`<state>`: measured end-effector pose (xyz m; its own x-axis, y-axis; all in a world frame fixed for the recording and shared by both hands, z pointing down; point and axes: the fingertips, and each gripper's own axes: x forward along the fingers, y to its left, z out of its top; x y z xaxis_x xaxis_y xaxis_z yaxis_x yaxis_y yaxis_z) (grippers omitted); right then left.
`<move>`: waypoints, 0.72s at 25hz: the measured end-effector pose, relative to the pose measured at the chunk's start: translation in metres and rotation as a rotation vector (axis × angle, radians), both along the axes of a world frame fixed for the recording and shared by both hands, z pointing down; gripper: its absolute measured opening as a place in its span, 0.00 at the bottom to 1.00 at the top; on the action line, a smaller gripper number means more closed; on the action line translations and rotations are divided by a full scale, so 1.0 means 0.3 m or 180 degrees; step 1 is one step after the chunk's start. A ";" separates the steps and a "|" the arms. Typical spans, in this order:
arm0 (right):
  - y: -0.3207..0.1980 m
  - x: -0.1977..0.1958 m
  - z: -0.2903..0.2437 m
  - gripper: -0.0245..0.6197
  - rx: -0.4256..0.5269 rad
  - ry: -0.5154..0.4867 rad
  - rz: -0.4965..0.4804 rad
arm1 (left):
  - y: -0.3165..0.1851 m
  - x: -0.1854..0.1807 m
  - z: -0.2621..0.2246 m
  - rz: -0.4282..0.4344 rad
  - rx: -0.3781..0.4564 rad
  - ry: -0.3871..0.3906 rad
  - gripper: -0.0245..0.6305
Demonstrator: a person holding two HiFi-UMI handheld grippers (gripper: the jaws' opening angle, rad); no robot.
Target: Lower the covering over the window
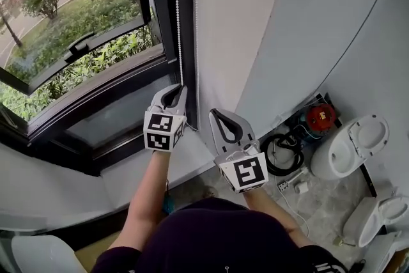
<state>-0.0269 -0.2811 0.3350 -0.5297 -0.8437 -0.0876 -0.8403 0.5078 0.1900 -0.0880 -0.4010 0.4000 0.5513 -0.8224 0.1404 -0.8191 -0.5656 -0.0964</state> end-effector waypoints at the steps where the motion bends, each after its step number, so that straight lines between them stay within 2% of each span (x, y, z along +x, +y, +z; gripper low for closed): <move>1: -0.003 -0.009 -0.002 0.06 -0.0010 -0.0021 -0.0034 | 0.040 -0.004 -0.004 0.0060 -0.0003 0.0036 0.07; 7: 0.018 -0.087 -0.032 0.06 -0.0131 -0.0237 -0.0509 | 0.270 -0.022 -0.033 0.0367 -0.0024 0.0300 0.07; 14: 0.122 -0.183 -0.064 0.06 -0.0574 -0.0628 -0.1384 | 0.486 0.003 -0.066 0.0753 -0.0018 0.0487 0.07; 18: 0.173 -0.175 -0.103 0.06 -0.0601 -0.0644 -0.1430 | 0.570 0.030 -0.076 0.0922 -0.0030 0.0505 0.07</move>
